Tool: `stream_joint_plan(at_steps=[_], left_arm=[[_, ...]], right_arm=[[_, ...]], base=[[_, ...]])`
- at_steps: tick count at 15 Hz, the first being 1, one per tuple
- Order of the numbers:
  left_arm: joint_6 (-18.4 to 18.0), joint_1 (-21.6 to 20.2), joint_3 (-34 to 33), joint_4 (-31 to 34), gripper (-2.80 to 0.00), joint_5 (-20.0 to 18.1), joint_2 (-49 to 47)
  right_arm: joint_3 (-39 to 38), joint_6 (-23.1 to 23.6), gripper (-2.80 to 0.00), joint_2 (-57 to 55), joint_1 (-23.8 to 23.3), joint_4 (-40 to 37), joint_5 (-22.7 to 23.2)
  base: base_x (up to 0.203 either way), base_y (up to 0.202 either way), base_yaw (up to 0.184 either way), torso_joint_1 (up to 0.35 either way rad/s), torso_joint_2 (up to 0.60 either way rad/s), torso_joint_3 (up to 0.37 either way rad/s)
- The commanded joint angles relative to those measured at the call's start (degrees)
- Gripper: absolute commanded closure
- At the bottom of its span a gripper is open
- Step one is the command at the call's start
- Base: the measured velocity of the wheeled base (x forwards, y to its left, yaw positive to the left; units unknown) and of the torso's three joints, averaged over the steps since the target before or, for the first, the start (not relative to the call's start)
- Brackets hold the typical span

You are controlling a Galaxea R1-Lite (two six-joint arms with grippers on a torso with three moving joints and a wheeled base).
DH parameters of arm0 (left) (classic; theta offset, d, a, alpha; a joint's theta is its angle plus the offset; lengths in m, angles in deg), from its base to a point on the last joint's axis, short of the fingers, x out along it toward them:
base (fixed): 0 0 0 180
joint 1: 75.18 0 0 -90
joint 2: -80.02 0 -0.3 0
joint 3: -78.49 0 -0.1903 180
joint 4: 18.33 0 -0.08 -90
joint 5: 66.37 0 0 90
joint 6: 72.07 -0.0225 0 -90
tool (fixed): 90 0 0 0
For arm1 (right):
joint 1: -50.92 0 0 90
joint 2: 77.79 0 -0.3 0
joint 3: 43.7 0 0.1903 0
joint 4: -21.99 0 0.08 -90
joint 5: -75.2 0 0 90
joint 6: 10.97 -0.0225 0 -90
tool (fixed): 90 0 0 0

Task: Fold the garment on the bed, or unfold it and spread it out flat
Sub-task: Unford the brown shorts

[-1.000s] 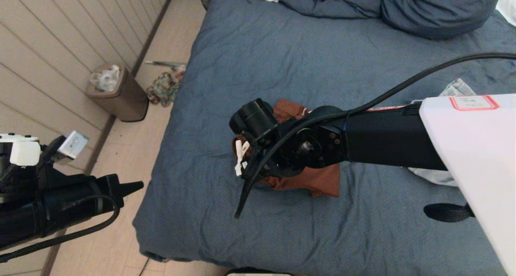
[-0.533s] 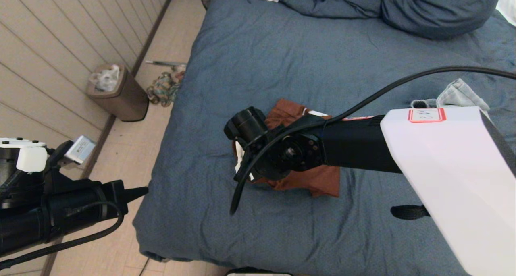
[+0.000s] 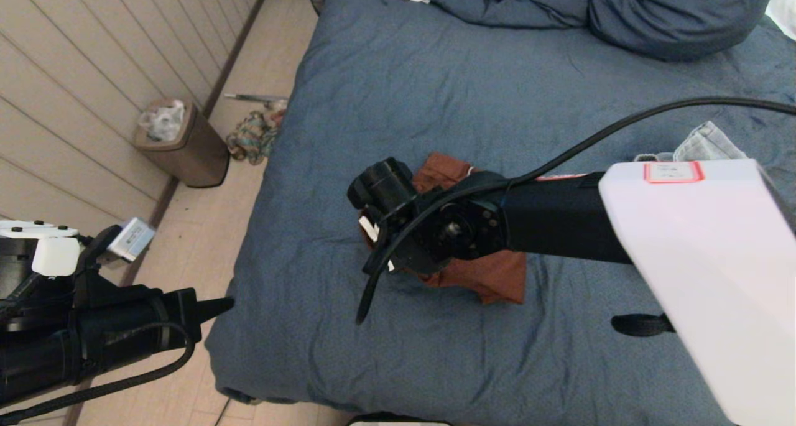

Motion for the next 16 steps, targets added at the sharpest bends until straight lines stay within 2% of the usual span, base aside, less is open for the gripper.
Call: stream_joint_plan(at_steps=[1,3,5,8,10,13,16], left_arm=[[0.17,0.25,-0.11,-0.11,0.00,-0.08,-0.17],[0.29,0.51,-0.11,-0.11,0.00,-0.08,-0.09],[0.49,1.39,-0.11,-0.11,0.00,-0.08,-0.17],[0.79,3.11,-0.38,-0.11,0.00,-0.08,-0.09],[0.95,4.37,-0.72,-0.20,0.00,-0.08,0.18],[1.04,7.39,-1.64,-0.20,0.00,0.00,0.82],[1.13,9.75,-1.96,-0.20,0.00,0.23,0.83]], right_arm=[[-0.02,-0.01,0.00,7.11,-1.62,0.54,-0.31],[-0.47,0.17,0.00,13.18,-4.09,0.57,-0.32],[-2.36,0.54,0.00,19.58,-9.72,0.53,-0.17],[-11.37,1.24,0.00,29.19,-19.56,0.86,0.49],[-17.50,1.40,0.00,34.20,-27.63,1.09,3.68],[-28.62,1.49,0.00,40.20,-38.71,1.91,11.46],[-40.89,2.07,0.00,42.80,-45.60,7.63,16.31]], base=[[0.000,0.000,0.000,0.000,0.00,0.000],[0.000,0.000,0.000,0.000,0.00,0.000],[0.000,0.000,0.000,0.000,0.00,0.000],[0.000,0.000,0.000,0.000,0.00,0.000],[0.000,0.000,0.000,0.000,0.00,0.000],[0.000,0.000,0.000,0.000,0.00,0.000],[0.000,0.000,0.000,0.000,0.00,0.000]])
